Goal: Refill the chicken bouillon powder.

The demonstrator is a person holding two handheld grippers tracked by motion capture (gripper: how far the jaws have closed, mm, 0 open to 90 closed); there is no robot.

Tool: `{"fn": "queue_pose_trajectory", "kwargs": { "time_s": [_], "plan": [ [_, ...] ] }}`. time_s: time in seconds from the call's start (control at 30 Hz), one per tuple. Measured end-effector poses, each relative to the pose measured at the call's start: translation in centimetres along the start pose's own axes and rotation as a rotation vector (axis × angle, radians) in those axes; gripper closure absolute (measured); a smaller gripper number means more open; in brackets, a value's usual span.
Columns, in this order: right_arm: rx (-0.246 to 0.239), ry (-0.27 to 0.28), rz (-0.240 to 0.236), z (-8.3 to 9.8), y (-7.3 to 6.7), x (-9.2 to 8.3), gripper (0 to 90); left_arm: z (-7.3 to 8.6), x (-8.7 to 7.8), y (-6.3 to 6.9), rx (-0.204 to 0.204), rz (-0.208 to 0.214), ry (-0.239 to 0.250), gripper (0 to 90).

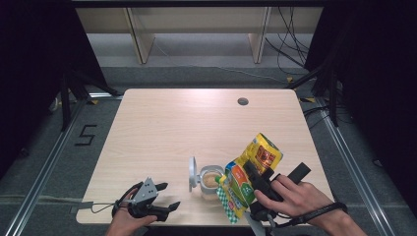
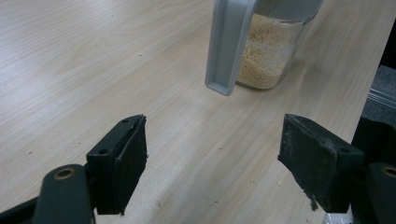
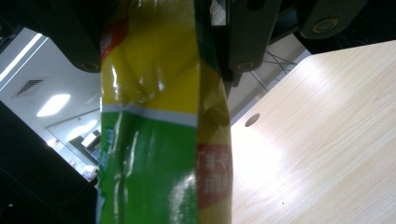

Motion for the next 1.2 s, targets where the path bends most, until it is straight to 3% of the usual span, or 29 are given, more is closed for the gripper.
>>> {"fn": "queue_pose_trajectory", "kwargs": {
  "time_s": [0.8,0.97,1.03,1.1,1.2],
  "plan": [
    [0.064,-0.001,0.009,0.4,-1.3,-0.4,64.9,0.0,0.0,0.0,0.002,-0.001,-0.001,22.9],
    [0.078,-0.003,0.032,0.5,-1.5,-0.6,65.2,0.0,-0.1,0.0,0.002,0.005,-0.006,22.9],
    [0.094,-0.003,0.040,0.5,-1.8,-0.6,65.5,0.0,0.0,0.0,0.002,-0.002,-0.002,22.9],
    [0.202,-0.025,0.027,0.3,-2.6,-0.7,65.6,0.0,0.0,0.0,0.002,0.002,-0.003,22.9],
    [0.201,-0.015,0.045,0.3,-2.8,-0.6,65.7,0.0,0.0,0.0,0.004,0.002,-0.003,22.9]
  ]
}}
Point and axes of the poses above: each handheld gripper's, and its own axes: x roughly forward along the jaws, z roughly out of its underside, y roughly to its right, the point moved 1 cm from there along x, roughly forward along the jaws, and after that the axes turned 7 degrees about y, right-handed, at the moved point
